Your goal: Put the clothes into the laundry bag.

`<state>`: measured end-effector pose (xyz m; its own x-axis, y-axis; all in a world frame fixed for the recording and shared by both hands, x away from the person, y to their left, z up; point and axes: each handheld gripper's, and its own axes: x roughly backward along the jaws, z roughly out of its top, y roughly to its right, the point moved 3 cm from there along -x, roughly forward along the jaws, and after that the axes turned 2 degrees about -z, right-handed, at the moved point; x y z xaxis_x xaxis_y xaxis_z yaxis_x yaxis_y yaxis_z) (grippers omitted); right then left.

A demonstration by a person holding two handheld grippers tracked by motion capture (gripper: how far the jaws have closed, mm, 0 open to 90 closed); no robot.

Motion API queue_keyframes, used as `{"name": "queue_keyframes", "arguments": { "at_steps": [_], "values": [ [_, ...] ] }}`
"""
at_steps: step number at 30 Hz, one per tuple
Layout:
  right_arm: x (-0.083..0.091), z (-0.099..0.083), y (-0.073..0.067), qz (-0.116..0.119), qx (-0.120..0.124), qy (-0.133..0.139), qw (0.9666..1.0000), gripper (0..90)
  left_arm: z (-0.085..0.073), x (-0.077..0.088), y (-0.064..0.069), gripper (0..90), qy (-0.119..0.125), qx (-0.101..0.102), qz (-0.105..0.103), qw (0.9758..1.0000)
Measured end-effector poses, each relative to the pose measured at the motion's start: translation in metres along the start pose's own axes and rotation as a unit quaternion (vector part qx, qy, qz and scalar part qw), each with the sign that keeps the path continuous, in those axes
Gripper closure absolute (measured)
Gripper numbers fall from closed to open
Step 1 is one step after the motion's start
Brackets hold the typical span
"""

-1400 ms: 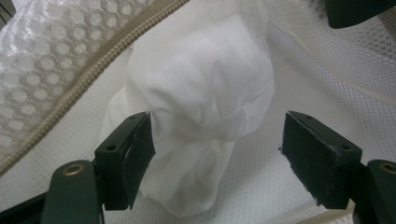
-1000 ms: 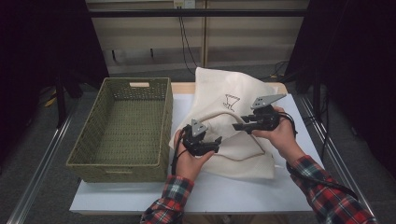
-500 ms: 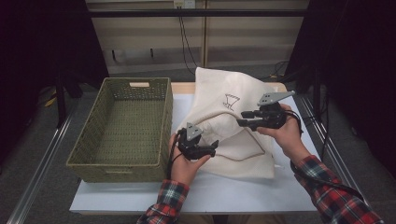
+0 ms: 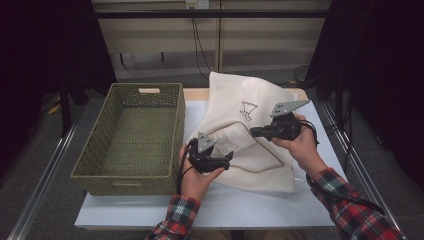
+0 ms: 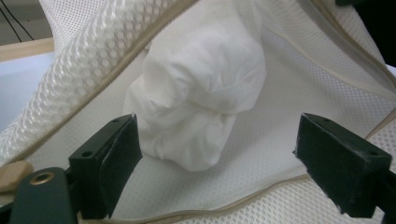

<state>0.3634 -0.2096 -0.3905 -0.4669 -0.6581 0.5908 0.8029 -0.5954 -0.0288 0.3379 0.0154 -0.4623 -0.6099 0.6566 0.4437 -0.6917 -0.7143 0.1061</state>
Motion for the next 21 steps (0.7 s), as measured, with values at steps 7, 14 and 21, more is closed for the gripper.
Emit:
{"name": "queue_keyframes", "arguments": {
  "at_steps": [7,14,21],
  "values": [
    [-0.003,-0.010,-0.006,0.006,0.010,-0.014,0.9998,90.0,-0.001,0.004,0.002,11.9,0.003,-0.012,-0.003,0.9999],
    [-0.007,-0.028,-0.010,0.015,0.012,-0.025,0.9995,90.0,-0.002,0.005,0.005,8.8,0.006,-0.027,-0.006,0.9996],
    [-0.009,-0.042,-0.014,0.017,0.015,-0.034,0.9992,90.0,-0.003,0.007,0.006,7.8,0.014,-0.032,-0.005,0.9994]
  ]
}}
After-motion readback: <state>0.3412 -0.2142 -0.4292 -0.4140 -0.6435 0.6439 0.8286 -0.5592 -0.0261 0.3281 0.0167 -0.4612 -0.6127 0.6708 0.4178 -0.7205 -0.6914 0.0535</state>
